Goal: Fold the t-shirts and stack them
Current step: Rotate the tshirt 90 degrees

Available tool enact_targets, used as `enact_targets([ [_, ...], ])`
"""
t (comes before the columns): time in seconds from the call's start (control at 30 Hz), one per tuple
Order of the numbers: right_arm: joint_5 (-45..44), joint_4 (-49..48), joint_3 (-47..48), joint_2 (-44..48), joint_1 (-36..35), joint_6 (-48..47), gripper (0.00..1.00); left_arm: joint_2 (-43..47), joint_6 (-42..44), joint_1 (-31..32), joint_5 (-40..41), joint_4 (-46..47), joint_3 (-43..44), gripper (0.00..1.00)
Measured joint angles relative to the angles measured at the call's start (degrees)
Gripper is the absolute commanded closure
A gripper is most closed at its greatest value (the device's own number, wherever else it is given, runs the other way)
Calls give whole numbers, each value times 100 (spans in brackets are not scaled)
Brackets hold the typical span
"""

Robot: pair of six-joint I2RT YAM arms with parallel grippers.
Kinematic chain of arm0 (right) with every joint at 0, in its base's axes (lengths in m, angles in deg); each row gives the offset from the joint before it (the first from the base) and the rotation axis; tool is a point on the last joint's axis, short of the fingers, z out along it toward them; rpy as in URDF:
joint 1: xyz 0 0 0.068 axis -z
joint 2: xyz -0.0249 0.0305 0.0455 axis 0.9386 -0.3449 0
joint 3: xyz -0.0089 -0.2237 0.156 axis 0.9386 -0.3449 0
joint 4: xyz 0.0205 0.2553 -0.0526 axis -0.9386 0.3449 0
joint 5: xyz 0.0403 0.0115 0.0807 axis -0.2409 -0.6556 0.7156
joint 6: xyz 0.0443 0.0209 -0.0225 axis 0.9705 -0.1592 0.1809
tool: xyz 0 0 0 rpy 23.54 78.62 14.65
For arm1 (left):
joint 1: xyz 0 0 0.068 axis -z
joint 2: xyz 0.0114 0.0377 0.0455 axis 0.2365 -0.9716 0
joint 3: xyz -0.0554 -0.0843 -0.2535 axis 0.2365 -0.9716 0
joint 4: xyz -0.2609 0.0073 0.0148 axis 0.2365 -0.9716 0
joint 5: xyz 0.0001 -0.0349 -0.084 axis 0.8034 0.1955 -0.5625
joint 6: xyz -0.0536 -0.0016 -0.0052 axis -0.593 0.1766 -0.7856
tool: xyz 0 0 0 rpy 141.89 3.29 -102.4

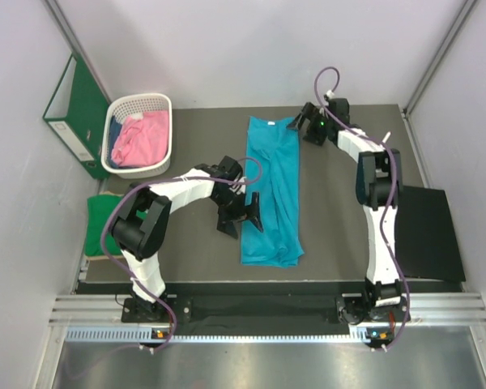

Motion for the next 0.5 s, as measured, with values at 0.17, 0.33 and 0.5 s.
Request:
enact_targets([
  [0.17, -146, 549, -1762, 1432, 9, -612, 1, 0, 57, 0, 197, -9, 481, 2],
  [0.33, 85, 1169, -3233, 3077, 7, -1231, 1, -9, 59, 2, 315, -37, 647, 2],
  [0.5, 140, 2094, -4201, 4535, -87, -1803, 2, -15, 50, -2, 560, -127, 905, 2],
])
